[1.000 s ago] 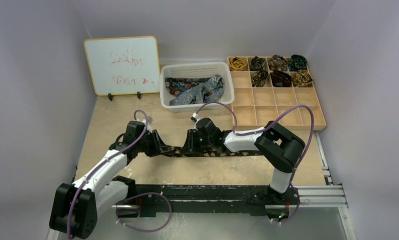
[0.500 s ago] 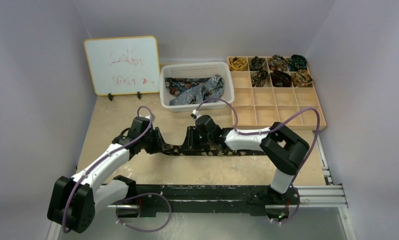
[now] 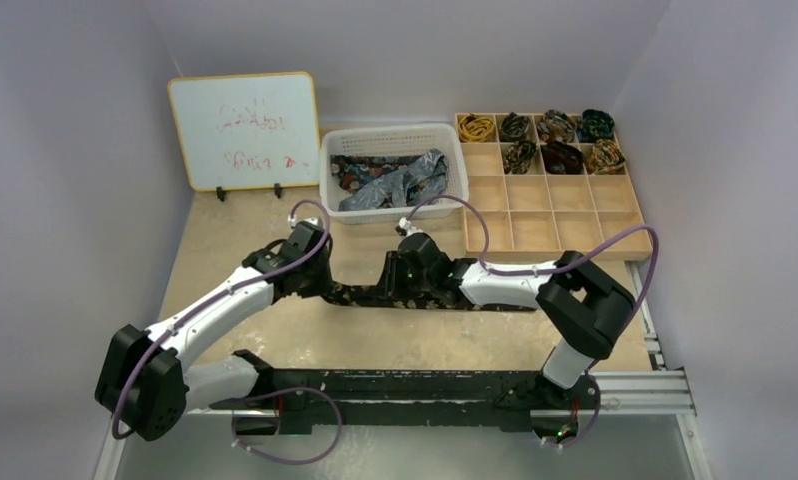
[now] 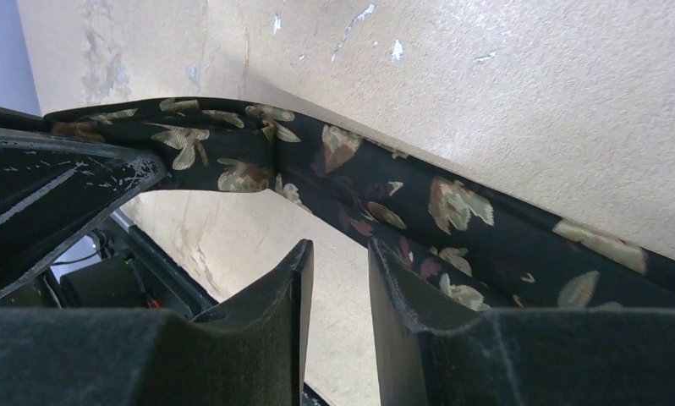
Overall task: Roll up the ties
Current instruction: Roll the tie at the center of the board.
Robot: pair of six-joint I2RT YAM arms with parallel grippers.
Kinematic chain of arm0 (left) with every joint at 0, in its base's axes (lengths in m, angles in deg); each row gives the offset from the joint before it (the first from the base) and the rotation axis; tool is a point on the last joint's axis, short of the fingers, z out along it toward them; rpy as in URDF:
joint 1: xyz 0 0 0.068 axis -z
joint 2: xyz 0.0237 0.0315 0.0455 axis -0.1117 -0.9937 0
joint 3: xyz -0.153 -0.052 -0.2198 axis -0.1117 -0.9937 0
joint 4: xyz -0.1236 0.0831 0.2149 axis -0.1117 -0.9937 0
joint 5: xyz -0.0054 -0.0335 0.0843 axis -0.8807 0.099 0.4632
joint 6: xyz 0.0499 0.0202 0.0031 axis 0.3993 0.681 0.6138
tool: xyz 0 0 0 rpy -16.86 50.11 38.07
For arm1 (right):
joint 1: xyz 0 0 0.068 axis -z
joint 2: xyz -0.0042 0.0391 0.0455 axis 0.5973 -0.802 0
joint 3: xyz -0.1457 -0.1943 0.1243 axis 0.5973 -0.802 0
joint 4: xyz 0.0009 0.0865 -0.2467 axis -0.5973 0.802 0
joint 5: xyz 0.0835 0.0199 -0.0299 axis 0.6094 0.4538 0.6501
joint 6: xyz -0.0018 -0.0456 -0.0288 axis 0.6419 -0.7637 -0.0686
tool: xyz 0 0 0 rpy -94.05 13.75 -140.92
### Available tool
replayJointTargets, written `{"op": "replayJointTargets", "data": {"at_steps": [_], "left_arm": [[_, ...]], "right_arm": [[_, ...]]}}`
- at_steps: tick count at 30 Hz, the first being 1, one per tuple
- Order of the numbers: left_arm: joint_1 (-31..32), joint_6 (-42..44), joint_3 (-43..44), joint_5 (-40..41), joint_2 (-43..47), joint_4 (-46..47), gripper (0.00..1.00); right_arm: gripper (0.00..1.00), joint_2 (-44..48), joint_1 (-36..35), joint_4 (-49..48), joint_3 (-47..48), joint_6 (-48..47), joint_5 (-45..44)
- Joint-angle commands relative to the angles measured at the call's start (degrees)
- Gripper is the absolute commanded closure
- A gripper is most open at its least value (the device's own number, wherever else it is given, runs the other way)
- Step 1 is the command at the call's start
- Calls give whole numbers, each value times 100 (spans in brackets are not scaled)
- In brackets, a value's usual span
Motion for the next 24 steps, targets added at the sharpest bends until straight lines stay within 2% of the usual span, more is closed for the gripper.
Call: {"op": "replayJointTargets", "data": {"at_steps": [1,8,16,24], "left_arm": [[305,-234,413,913,-125,-469,76],[912,-569,885,1834,-666,-1034,76],[1986,-1480,1678,3142,-1536,-2031,76],[2743,-2533,2404,3928,-2688,-3222,74]], "right_arm": [[66,256,57,37,-104,115,-282],[65,371,119,52,-177,178,-363],[65,499,226,43,-373,343,-482],[63,945,538,-174,-825,618,-487]]}}
